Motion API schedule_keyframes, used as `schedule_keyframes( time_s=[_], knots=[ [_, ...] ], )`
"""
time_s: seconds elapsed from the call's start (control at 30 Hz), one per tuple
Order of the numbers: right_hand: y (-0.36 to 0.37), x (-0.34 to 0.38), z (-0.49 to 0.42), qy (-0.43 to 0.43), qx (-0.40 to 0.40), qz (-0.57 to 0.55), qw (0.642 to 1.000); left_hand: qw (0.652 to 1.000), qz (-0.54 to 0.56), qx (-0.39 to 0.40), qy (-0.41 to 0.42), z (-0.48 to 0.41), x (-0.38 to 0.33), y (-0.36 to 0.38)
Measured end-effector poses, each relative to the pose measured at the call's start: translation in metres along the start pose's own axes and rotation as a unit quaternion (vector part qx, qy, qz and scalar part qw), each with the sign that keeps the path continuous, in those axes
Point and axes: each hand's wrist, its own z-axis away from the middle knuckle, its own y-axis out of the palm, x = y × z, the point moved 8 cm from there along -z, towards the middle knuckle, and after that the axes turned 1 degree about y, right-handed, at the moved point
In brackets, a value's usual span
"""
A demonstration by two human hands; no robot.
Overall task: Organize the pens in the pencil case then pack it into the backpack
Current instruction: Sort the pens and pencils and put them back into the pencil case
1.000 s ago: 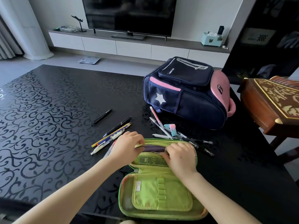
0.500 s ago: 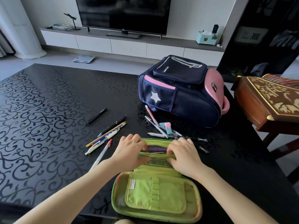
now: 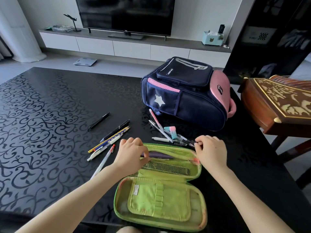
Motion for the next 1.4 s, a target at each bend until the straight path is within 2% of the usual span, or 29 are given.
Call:
schedule_keyframes(
  time_s=[0.07, 0.1, 0.2, 0.23, 0.37, 0.43, 0.63, 0.77, 0.93, 1.2, 1.4],
  knots=[
    [0.013, -0.016, -0.002, 0.031, 0.059, 0.067, 0.996, 0.999, -0.011, 0.011, -0.029, 0.002, 0.008, 0.000],
    [0.017, -0.018, -0.002, 0.034, 0.076, 0.062, 0.995, 0.999, -0.022, 0.021, -0.037, 0.003, 0.010, 0.001],
    [0.013, -0.006, 0.004, 0.016, 0.063, -0.060, 0.996, 0.999, -0.013, 0.009, -0.040, 0.004, 0.008, 0.000],
    [0.013, -0.001, 0.007, 0.009, 0.077, -0.069, 0.995, 0.999, 0.003, -0.007, -0.038, 0.004, 0.003, -0.002],
    [0.015, 0.005, 0.020, -0.041, 0.140, 0.065, 0.987, 0.996, 0.088, 0.011, -0.001, 0.000, -0.040, 0.003],
    [0.018, 0.001, 0.027, -0.036, 0.172, 0.082, 0.981, 0.993, 0.111, 0.044, 0.014, -0.006, -0.068, 0.015],
    [0.028, -0.003, 0.035, 0.040, 0.192, 0.015, 0.980, 0.994, 0.045, 0.099, 0.011, -0.029, -0.116, 0.045],
    [0.033, -0.008, 0.032, 0.070, 0.230, 0.000, 0.971, 0.995, 0.001, 0.097, 0.026, -0.036, -0.125, 0.048],
    [0.041, -0.022, 0.031, 0.160, 0.311, -0.113, 0.930, 0.993, -0.015, 0.081, 0.084, -0.043, -0.135, 0.046],
    [0.046, -0.027, 0.033, 0.183, 0.327, -0.080, 0.924, 0.991, -0.039, 0.084, 0.098, -0.045, -0.148, 0.056],
    [0.045, -0.030, 0.036, 0.176, 0.337, -0.102, 0.919, 0.995, -0.002, 0.084, 0.059, -0.047, -0.148, 0.057]
  ],
)
